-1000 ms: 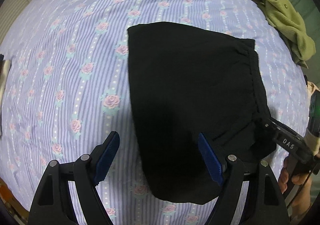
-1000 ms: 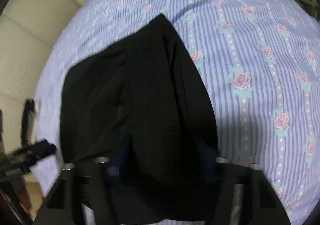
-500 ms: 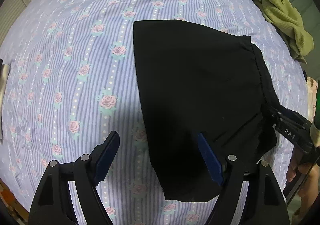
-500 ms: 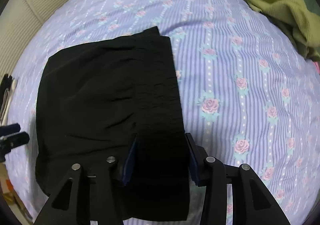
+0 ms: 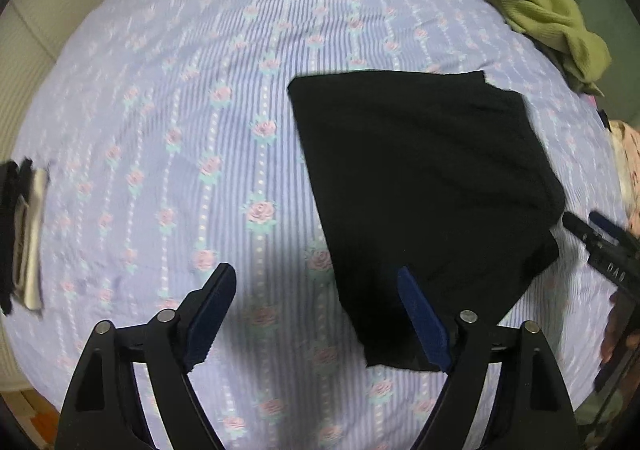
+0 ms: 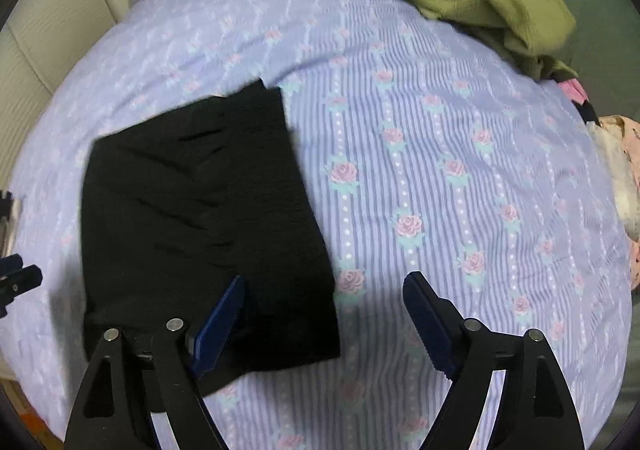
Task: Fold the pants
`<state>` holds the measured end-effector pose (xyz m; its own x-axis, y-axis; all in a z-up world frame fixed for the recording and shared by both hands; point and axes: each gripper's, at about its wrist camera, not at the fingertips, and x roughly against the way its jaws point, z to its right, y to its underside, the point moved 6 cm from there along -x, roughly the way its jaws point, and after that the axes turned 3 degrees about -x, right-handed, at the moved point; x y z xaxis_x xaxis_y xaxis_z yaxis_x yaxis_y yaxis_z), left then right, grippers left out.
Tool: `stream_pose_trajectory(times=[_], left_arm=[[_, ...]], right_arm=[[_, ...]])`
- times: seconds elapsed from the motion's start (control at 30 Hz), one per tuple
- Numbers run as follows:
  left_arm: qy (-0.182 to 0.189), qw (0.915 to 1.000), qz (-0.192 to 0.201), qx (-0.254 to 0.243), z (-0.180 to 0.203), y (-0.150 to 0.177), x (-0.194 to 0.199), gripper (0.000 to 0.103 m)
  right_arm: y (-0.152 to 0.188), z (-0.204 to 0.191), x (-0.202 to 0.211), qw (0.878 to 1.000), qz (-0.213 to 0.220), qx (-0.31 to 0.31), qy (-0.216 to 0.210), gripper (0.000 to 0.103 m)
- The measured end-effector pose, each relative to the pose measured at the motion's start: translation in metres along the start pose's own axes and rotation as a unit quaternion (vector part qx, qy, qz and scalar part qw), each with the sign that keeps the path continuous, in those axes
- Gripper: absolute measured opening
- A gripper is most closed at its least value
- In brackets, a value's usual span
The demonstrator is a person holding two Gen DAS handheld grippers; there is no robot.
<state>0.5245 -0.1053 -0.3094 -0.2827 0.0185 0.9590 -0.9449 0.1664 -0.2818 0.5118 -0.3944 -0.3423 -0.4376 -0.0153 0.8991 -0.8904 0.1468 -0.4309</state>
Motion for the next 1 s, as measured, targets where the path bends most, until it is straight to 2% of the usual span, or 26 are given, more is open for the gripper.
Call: stream_pose_trajectory(times=[0.1, 0.17, 0.33, 0.5, 0.7, 0.83, 1.0], left_arm=[[-0.002, 0.9998, 0.013, -0.012, 0.001, 0.004, 0.015, 0.085], [0.000, 0.9997, 0.018, -0.018, 0.004, 0.006, 0.022, 0.085], [0.014, 0.9989, 0.041, -0.020, 0.010, 0.007, 0.038, 0.085], [0.039, 0.9973, 0.062, -0.012, -0.002, 0.008, 0.061, 0.085], [0.054, 0.9927, 0.099, -0.044, -0.029, 0.006, 0.097, 0.085], [0.074, 0.9884, 0.108, -0.076, -0.050, 0.002, 0.107, 0.086], [0.100, 0.9811, 0.110, -0.123, -0.076, -0.003, 0.098, 0.086]], right_arm=[[-0.014, -0.004, 0.010, 0.999, 0.026, 0.031, 0.035, 0.082], [-0.024, -0.004, 0.009, 0.997, 0.025, 0.042, 0.052, 0.082], [-0.026, -0.005, 0.033, 0.999, 0.037, -0.004, 0.017, 0.082], [-0.003, -0.019, 0.081, 0.996, 0.069, -0.057, -0.011, 0.082], [0.032, -0.054, 0.135, 0.987, 0.106, -0.119, -0.023, 0.082], [0.056, -0.085, 0.155, 0.980, 0.121, -0.157, -0.011, 0.082], [0.089, -0.126, 0.158, 0.966, 0.126, -0.226, 0.014, 0.082]])
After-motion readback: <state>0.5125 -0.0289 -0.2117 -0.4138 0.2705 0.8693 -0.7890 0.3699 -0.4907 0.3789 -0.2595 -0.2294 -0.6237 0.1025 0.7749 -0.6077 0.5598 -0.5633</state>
